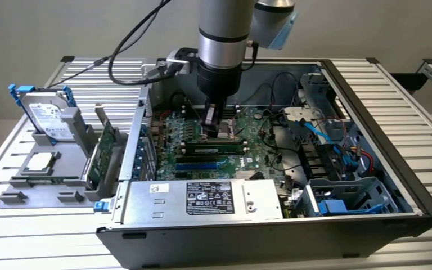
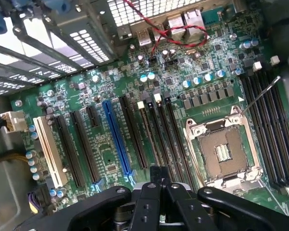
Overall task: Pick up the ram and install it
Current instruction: 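Press down the ram until it locks into place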
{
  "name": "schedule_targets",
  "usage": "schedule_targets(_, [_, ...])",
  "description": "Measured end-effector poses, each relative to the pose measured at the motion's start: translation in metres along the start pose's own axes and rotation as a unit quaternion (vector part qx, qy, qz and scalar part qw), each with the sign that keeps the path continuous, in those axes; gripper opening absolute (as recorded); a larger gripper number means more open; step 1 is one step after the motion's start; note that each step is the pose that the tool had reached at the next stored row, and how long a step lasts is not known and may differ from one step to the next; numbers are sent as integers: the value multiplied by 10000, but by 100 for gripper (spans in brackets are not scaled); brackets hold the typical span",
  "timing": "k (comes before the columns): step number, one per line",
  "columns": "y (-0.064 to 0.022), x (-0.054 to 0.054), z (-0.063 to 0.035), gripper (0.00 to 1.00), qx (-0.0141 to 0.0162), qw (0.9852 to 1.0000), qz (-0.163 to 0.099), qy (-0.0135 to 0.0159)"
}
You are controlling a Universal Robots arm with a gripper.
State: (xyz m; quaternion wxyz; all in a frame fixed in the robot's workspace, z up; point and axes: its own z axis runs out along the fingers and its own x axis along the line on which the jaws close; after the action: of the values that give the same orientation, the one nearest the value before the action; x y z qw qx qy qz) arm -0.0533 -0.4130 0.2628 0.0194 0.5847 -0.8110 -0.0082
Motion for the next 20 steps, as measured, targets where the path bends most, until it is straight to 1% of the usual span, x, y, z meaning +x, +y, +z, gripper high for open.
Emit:
schedule_targets(2, [0,0,4,11,-4,9999,165,-6])
schedule_targets(5, [0,0,9,11,-9,9992,406,-14])
schedule_targets(7, [-1,0,15,11,-13,9984,571,-21])
schedule_targets(10, [-1,0,22,11,-18,9967,815,-30])
schedule_targets(13, [-1,-1,31,11,-23,9944,1056,-38])
schedule_targets(15, [-1,-1,36,11,-26,9925,1218,-45])
schedule_targets(20, [-2,-1,49,11,-32,9868,1618,-59])
